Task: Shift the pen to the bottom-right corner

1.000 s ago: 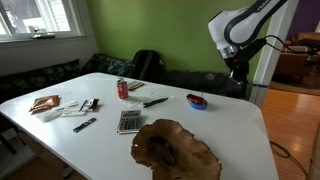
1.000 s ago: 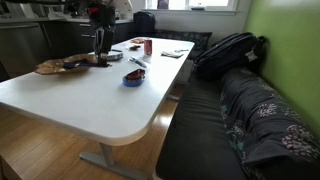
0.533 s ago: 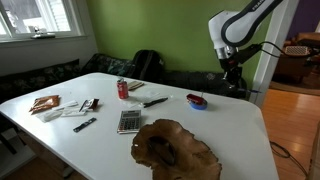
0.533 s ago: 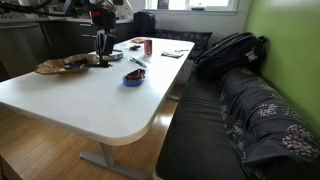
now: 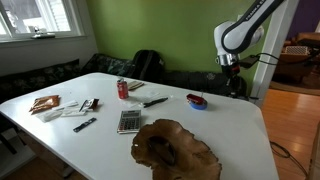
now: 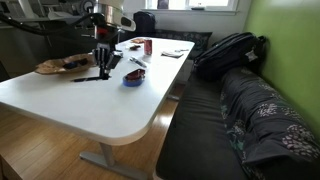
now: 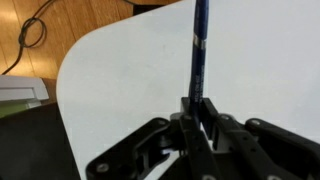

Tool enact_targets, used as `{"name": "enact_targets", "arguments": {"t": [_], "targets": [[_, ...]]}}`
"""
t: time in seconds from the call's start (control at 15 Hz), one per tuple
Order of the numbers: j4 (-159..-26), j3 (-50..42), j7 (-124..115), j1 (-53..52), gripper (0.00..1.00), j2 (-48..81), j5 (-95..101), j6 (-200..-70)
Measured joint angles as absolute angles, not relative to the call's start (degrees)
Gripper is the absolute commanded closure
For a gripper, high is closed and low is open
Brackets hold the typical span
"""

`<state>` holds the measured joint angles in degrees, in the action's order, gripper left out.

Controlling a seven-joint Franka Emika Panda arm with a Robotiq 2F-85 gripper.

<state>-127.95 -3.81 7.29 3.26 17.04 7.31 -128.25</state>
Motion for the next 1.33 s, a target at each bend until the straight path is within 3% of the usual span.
{"name": "enact_targets", "arguments": {"t": [0.2, 0.27, 0.4, 0.8, 1.33], "targets": [[-127.3, -4.9, 9.9, 5.0, 0.86, 17.9, 7.4, -128.3], [-127.3, -4.9, 10.1, 5.2, 0.96, 17.9, 7.4, -128.3], [-127.5, -4.8, 10.0, 5.2, 0.96, 17.9, 7.4, -130.4], [-129.9, -5.5, 9.9, 5.4, 0.96, 21.1, 7.7, -152.5], [-129.6, -6.4, 9.9, 6.5, 0.96, 27.1, 7.7, -156.5]]}}
